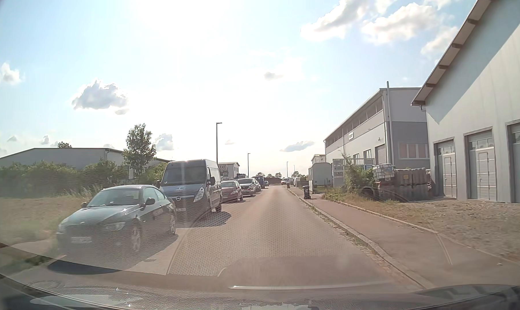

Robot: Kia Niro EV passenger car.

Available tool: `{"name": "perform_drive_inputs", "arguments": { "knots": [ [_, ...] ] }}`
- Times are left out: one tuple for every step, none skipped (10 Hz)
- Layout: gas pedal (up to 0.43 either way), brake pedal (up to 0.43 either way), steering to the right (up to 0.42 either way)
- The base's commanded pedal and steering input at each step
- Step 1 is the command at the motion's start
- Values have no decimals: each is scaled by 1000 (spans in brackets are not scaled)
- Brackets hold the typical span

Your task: Follow the waypoints while adhering to traffic rules and regulations

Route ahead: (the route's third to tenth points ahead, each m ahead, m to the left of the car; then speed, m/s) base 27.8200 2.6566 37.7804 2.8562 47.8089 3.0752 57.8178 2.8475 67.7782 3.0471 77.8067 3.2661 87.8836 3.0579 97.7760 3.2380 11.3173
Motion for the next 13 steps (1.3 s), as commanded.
{"name": "perform_drive_inputs", "arguments": {
  "knots": [
    [220, 12, 1],
    [220, 12, 1],
    [209, 12, 1],
    [209, 6, -2],
    [189, 12, -3],
    [157, 12, -3],
    [150, 6, -3],
    [138, 12, -6],
    [118, 12, -6],
    [118, 12, -6],
    [118, 12, -6],
    [118, 12, -6],
    [118, 12, -6]
  ]
}}
